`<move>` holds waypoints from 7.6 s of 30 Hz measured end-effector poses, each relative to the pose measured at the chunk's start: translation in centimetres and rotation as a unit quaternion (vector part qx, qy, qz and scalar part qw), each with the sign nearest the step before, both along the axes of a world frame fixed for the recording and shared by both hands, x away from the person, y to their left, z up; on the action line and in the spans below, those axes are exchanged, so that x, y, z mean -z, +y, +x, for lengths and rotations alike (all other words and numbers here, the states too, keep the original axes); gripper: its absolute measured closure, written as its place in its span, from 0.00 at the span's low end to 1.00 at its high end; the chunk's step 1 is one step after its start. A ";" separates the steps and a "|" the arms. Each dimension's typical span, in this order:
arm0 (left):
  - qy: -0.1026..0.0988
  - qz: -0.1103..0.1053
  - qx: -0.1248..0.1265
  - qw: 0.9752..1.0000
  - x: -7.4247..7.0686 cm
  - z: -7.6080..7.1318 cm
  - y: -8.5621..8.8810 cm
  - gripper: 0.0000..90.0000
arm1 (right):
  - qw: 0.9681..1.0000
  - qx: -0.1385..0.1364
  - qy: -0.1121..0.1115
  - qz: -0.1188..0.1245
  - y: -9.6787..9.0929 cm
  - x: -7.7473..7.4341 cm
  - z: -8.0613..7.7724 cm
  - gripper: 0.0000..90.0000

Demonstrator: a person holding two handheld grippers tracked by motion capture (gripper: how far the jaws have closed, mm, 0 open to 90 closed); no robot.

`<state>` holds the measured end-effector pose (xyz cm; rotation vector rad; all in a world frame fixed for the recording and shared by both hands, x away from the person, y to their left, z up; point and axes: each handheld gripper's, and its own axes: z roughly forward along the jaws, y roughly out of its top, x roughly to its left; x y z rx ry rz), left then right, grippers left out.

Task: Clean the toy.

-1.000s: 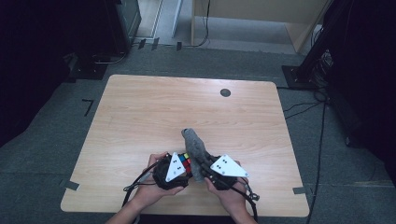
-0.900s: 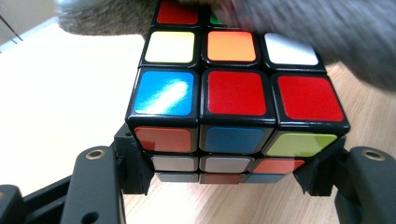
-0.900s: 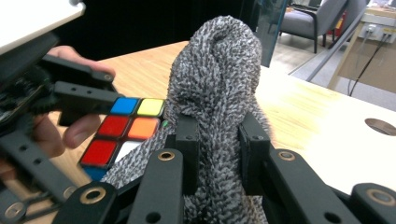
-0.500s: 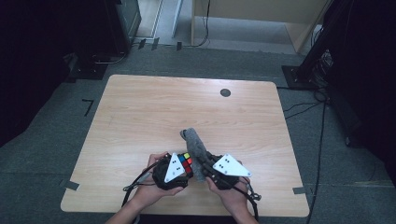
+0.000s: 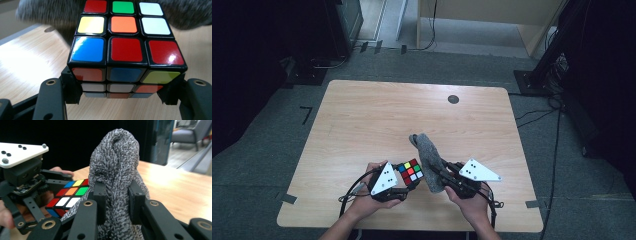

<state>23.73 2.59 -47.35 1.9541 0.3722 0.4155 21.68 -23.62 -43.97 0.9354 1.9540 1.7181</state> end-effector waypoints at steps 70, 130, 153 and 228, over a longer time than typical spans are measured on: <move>0.063 -0.102 -0.045 0.992 -1.4 1.4 1.6 0.38 | 0.998 0.001 0.052 0.029 1.7 3.2 0.0 0.83; 0.129 -0.144 -0.036 0.980 -1.6 2.1 2.2 0.38 | 0.999 -0.007 -0.013 -0.040 3.3 4.1 -0.3 0.84; 0.142 -0.154 -0.044 0.977 -1.6 2.5 2.9 0.38 | 0.990 -0.116 -0.005 -0.084 5.3 4.6 -0.8 0.83; 0.205 -0.141 -0.079 0.965 -2.4 4.1 3.6 0.19 | 0.991 0.048 -0.094 -0.084 2.4 5.0 1.6 0.38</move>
